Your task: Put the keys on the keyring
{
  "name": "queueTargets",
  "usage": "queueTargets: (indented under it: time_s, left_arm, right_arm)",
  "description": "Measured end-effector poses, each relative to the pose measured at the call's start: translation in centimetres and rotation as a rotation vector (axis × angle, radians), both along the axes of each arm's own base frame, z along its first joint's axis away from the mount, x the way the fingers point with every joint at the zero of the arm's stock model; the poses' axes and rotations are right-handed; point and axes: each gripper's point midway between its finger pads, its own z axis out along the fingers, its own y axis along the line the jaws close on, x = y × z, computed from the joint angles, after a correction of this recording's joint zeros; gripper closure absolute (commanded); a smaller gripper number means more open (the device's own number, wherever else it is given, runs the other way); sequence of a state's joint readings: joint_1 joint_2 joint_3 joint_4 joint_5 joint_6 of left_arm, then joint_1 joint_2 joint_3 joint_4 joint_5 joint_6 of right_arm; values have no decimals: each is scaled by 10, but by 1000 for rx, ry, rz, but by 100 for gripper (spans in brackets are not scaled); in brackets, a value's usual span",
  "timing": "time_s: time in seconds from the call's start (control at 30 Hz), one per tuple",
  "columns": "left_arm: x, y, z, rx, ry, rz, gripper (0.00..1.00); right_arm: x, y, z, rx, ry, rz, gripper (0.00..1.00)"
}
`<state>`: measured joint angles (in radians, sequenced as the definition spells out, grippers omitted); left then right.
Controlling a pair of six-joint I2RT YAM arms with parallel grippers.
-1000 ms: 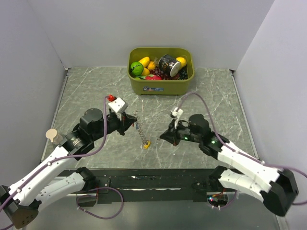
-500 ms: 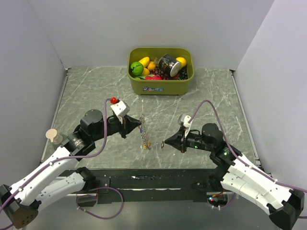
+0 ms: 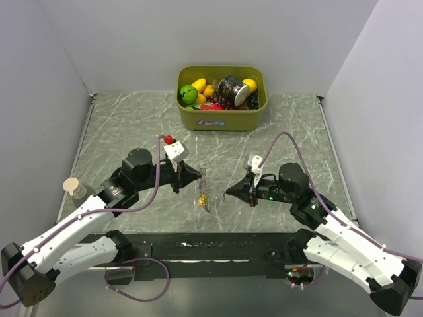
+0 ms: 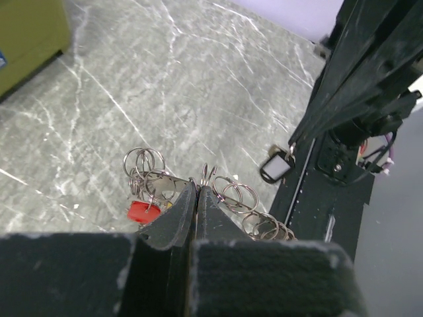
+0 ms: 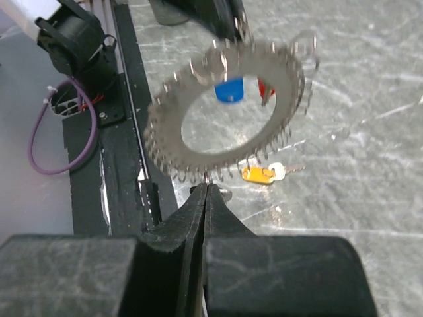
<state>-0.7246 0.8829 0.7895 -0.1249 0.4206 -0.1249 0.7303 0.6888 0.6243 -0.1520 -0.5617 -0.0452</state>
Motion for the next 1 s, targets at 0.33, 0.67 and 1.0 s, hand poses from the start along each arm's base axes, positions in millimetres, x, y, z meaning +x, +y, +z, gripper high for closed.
queueTargets:
  time_s: [0.33,0.67,1.0]
  left_arm:
    - [-17,-22,-19,72,31,-81,99]
    - [-31,-33,-23,115,15,-142,99]
    - [-29,-38,-33,152,25,-150,99]
  right_arm:
    - [3,11,25,-4,-53,69,100]
    - [9,18,7,-74,-13,94,100]
    - [5,19,8,-67,-13,117,100]
